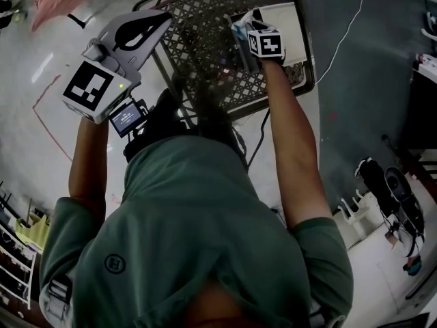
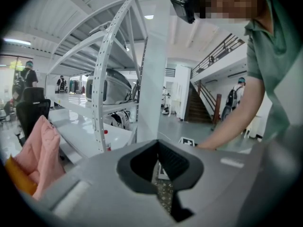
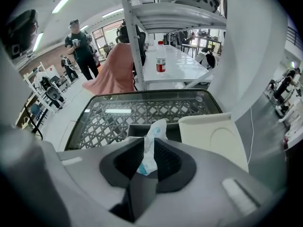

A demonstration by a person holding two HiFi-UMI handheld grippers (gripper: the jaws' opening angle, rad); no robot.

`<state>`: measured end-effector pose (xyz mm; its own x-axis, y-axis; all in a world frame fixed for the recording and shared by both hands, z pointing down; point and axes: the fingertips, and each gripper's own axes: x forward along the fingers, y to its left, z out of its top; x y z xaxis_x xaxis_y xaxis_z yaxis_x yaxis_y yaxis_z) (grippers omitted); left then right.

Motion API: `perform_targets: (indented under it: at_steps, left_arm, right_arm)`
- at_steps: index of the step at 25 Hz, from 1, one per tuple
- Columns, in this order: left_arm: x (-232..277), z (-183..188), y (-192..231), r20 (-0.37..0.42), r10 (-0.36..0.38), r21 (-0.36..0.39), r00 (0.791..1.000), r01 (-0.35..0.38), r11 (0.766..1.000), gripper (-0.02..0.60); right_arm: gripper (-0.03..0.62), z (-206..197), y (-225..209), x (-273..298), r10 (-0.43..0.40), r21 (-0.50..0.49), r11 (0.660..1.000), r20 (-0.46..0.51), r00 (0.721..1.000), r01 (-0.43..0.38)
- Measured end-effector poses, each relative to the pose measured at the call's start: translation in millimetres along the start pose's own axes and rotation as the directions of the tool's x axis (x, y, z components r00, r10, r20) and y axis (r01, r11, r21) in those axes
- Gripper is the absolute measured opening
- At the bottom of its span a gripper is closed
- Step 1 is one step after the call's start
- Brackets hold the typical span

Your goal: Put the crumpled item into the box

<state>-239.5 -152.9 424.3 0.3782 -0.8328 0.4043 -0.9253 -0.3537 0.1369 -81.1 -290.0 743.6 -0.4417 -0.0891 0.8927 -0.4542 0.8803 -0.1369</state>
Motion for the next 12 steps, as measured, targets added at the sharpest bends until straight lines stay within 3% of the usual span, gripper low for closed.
perform_targets:
  at_steps: [3, 7, 12]
  left_arm:
    - [-2.4, 8.2, -0.8, 0.011, -0.002, 0.014, 1.0, 0.002, 1.0, 0.004]
    - [-3.4, 3.1, -2.5, -0.001, -0.004, 0.017, 1.0, 0.004, 1.0, 0.003]
    - [-11.8, -12.4, -3.7, -0.046, 0.009, 0.014, 0.999, -0.008, 1.0, 0.003]
  right_arm:
    - [0.071, -5.7, 6.4, -3.1, 0.012, -0.009, 1.0, -0.011, 1.0, -0.012]
    - [0.123, -25.5, 15.5, 19.3, 0.071, -0.06, 0.995, -0.082, 0.994, -0.076]
    - [0.138, -31.8, 8.7, 43.3, 0.08, -0.038, 0.996, -0.132, 0.988, -0.085]
